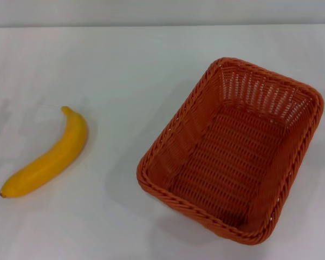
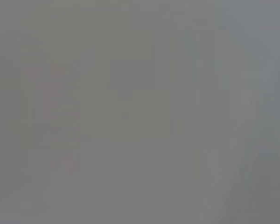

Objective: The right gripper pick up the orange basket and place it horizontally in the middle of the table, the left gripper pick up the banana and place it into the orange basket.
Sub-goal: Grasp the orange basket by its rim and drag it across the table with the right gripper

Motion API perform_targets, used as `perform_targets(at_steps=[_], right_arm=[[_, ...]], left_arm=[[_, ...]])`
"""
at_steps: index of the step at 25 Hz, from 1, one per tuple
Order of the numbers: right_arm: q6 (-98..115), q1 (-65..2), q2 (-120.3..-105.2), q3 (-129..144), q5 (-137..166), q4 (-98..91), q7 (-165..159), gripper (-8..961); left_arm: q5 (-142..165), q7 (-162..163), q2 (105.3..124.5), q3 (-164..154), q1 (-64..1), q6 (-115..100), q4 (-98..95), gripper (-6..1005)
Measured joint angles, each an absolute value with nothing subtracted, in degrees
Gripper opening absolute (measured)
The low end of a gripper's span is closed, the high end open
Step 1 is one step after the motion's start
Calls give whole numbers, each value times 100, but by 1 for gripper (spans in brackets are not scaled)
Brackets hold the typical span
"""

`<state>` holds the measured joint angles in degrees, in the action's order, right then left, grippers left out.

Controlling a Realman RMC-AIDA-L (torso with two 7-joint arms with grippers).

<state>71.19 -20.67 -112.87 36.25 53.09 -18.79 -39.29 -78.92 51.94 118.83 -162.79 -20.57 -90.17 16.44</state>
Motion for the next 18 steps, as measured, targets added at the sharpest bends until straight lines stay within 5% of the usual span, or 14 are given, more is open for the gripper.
perform_targets(at_steps=[8,15,18], right_arm=[[6502,-2246,-10569,5035,6993,-3679,-6785,761],[7287,-3541,-9844,5088,10081,-4230,-9647,755],[7844,-4165,-9690,5098,11160,-4216,-10480,753]], left_arm=[[-7859,5194,11883,-16286,-2043,-9018,1617,874],[-7741,5194,11891,-16286,-2029,-9109,1609,871],[-7706,5194,11892,-16286,-2054,-9178,1608,870]])
